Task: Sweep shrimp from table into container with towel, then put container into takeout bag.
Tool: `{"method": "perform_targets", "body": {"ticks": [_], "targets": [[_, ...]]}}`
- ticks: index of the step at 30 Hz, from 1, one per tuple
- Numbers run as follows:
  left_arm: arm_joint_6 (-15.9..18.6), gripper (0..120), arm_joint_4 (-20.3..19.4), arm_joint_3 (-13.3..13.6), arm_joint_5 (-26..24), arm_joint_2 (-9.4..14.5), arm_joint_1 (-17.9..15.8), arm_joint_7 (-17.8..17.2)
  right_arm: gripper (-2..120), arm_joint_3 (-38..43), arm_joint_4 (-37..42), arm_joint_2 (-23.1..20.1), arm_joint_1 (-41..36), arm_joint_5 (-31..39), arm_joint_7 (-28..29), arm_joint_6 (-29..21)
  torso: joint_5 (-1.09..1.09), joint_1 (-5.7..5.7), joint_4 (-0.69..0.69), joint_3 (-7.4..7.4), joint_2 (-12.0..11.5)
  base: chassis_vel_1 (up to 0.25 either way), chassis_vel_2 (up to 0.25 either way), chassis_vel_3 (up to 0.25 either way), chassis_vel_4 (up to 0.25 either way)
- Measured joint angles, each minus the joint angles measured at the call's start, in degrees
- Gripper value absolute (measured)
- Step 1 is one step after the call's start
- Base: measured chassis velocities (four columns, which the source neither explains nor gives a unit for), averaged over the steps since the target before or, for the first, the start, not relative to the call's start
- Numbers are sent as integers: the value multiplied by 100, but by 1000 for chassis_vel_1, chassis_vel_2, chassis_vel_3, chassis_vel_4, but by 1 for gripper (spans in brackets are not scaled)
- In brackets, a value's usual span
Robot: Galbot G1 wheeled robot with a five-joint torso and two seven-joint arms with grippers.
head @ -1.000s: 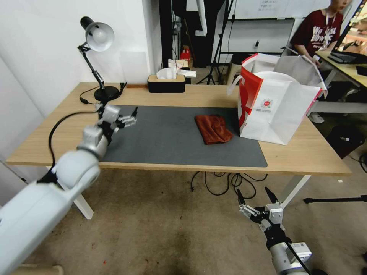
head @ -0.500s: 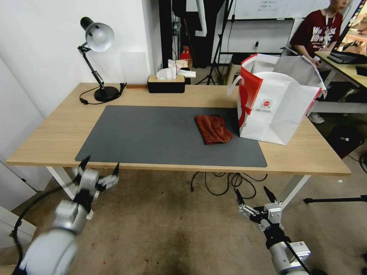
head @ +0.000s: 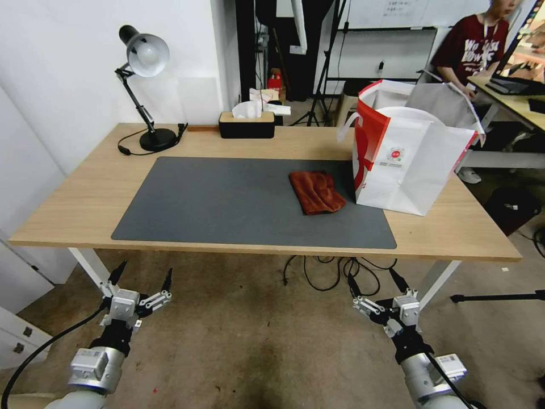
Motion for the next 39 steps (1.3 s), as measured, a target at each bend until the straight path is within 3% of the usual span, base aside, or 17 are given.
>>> {"method": "perform_targets", "body": {"ticks": [12,39], "targets": [[61,100,160,196,-220,-26,-424,-4,100,110,30,18,-114,257,-47,-36,0,0,0,0,0,0,0,0,0],[95,100,167,206,-226,-8,-441,-14,100,110,34,20,-115,256,-50,-48,0,0,1,0,0,0,0,0,0]]}}
